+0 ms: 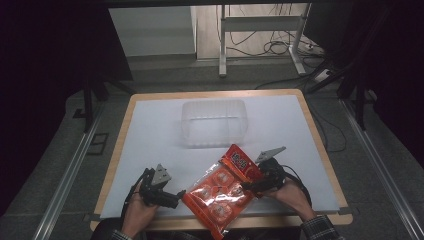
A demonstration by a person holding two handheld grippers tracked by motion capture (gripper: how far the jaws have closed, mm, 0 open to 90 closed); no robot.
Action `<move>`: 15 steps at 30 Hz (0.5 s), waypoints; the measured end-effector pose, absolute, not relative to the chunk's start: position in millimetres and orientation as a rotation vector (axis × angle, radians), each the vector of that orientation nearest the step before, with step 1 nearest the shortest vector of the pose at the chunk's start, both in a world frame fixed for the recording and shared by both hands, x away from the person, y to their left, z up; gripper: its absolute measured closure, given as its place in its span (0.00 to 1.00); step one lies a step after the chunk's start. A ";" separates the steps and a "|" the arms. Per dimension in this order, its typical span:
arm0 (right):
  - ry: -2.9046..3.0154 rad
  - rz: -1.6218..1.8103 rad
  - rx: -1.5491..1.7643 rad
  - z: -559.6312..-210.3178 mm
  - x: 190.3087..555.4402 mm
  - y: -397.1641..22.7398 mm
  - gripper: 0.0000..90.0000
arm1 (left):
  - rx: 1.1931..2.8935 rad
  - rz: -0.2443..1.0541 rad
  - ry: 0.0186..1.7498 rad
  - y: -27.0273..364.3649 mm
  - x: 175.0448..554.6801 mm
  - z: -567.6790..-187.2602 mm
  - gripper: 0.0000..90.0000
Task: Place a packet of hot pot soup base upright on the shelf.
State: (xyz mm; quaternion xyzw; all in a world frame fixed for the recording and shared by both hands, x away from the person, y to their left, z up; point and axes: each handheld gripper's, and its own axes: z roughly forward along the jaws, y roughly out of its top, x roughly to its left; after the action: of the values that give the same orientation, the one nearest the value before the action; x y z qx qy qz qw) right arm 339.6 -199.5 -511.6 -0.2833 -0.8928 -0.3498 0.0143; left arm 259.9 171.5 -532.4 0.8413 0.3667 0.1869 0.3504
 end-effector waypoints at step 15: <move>-2.827 -1.015 -1.011 -508.2 342.8 -197.7 0.99 | 2.189 0.511 0.949 170.6 259.5 -532.2 0.00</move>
State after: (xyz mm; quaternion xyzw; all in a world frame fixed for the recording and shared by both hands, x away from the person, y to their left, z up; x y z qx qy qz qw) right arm 342.8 -197.7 -508.2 -0.3189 -0.8920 -0.3201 -0.0138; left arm 259.5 170.6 -532.2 0.8425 0.3654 0.1966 0.3436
